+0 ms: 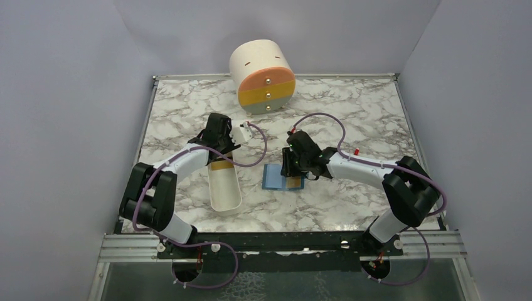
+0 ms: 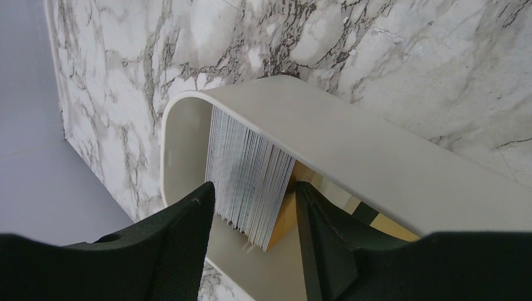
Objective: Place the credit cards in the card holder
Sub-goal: Pick up the credit card from the storage box.
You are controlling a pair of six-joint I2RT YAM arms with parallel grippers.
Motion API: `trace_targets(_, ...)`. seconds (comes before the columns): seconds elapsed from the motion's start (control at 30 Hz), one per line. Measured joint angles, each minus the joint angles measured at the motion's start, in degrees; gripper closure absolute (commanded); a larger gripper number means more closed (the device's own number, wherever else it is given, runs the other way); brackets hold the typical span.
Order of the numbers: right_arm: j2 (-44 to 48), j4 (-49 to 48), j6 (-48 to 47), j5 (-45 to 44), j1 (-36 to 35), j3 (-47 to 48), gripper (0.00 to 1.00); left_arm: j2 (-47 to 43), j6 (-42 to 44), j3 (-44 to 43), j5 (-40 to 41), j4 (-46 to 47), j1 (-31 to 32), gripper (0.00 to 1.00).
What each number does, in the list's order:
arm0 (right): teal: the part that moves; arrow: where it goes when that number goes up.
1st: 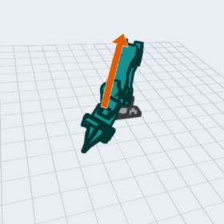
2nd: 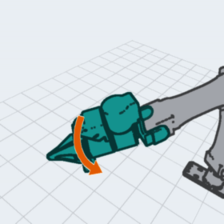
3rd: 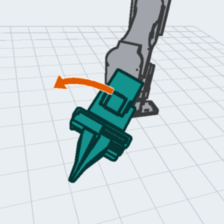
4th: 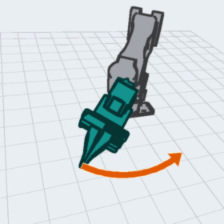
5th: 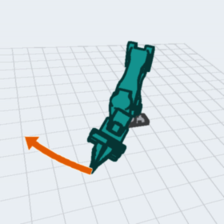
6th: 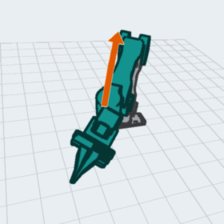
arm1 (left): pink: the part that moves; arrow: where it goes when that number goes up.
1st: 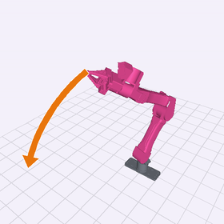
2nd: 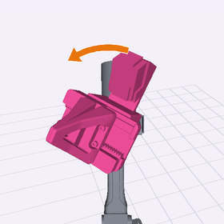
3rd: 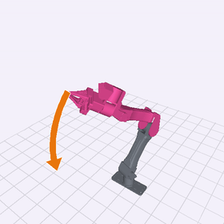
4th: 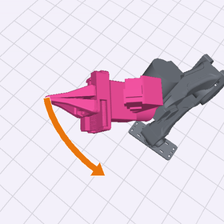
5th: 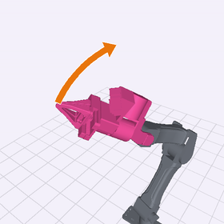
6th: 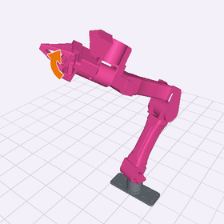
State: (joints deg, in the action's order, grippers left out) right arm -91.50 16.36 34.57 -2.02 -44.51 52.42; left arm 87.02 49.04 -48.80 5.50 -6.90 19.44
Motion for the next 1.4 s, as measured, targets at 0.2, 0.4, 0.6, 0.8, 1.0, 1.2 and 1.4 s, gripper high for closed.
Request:
trace_targets(0.2, 0.2, 0.0, 0.0, 0.0, 0.0, 0.0, 0.66, 0.3, 0.4, 0.0, 0.5, 0.0, 0.0, 0.47)
trace_targets(0.4, 0.4, 0.0, 0.0, 0.0, 0.0, 0.0, 0.66, 0.9, 0.8, 0.0, 1.7, 0.0, 0.0, 0.47)
trace_targets(0.6, 0.4, 0.0, 0.0, 0.0, 0.0, 0.0, 0.66, 1.0, 1.1, 0.0, 1.9, -0.1, 0.0, 0.52)
trace_targets(0.8, 0.4, 0.0, 0.0, 0.0, 0.0, 0.0, 0.66, 0.9, 1.6, 0.0, 2.1, -0.4, 0.0, 0.58)
trace_targets(1.0, 0.4, 0.1, 0.0, 0.0, 0.0, 0.0, 0.66, 0.9, 2.1, 0.0, 2.5, -0.2, 0.0, 0.61)
trace_targets(1.2, 0.4, 0.1, 0.0, 0.0, 0.0, 0.0, 0.66, 0.5, 2.1, 0.0, 2.5, -0.2, 0.0, 0.71)
trace_targets(1.4, 0.4, 0.2, -0.2, 0.0, 0.0, 0.0, 0.66, -0.1, 2.8, 0.0, 2.5, -0.6, 0.0, 0.85)
